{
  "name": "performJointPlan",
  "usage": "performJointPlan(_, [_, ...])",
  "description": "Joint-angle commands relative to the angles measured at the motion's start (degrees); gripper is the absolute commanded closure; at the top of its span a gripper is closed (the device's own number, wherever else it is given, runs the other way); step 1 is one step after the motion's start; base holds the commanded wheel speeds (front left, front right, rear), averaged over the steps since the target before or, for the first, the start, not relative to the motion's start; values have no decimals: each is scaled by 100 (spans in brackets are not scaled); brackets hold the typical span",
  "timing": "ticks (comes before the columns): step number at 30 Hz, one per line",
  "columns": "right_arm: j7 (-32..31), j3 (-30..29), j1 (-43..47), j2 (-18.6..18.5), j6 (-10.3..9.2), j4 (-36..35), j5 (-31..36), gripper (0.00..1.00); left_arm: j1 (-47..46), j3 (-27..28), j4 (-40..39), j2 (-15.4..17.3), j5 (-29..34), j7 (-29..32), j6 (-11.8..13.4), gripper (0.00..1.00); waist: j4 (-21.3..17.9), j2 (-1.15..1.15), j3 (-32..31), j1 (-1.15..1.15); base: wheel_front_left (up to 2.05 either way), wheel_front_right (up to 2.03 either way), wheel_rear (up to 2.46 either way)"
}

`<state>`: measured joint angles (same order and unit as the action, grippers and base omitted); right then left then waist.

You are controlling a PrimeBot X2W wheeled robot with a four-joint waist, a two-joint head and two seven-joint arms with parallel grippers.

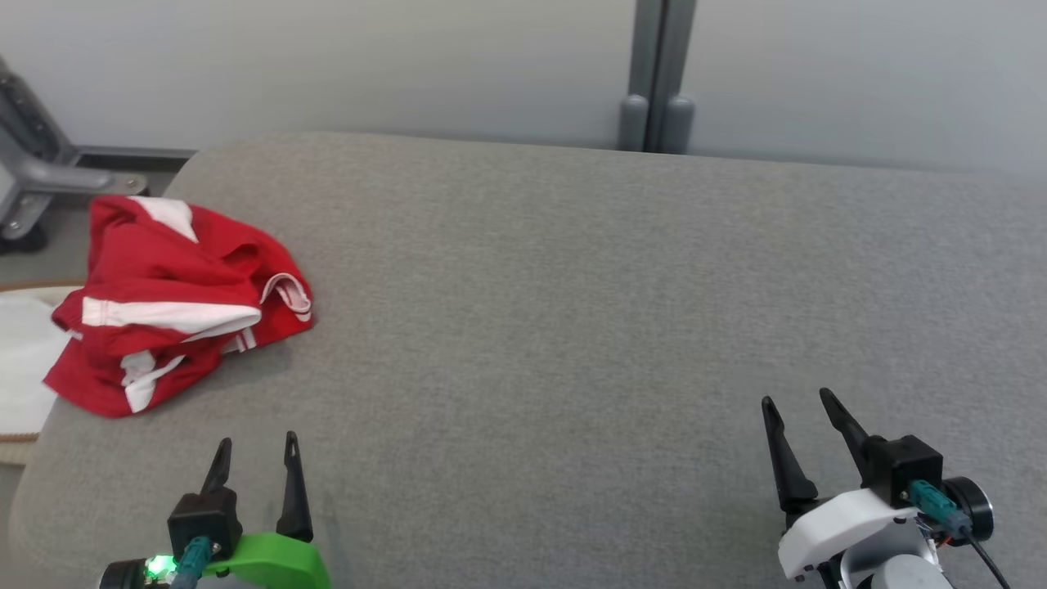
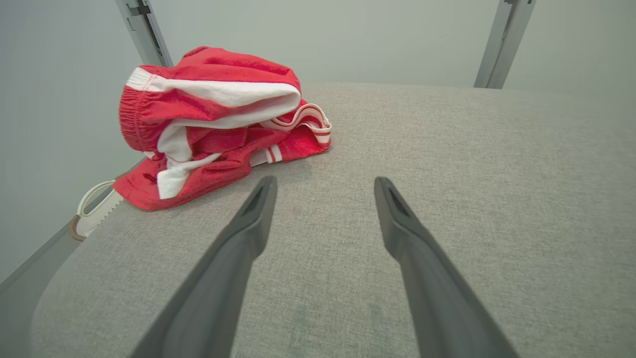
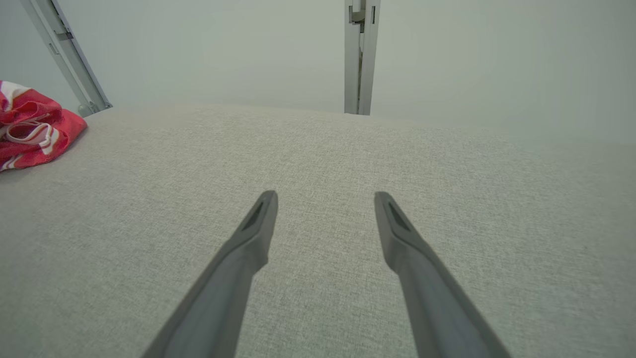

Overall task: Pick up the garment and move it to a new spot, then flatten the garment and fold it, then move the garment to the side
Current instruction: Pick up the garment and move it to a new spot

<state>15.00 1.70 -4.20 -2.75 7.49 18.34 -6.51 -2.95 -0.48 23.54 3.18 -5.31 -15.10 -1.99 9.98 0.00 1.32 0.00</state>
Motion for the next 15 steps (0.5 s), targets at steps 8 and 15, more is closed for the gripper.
performJointPlan(8, [26, 400, -287, -27, -1, 167, 16, 0, 174, 543, 142, -3, -72, -8, -37, 0, 1420, 0, 297, 0, 0, 0, 0])
performJointPlan(15, [21, 689, -426, -31, -1, 269, -12, 0, 330, 1035, 166, -14, -184, -8, -76, 0, 1748, 0, 380, 0, 0, 0, 0])
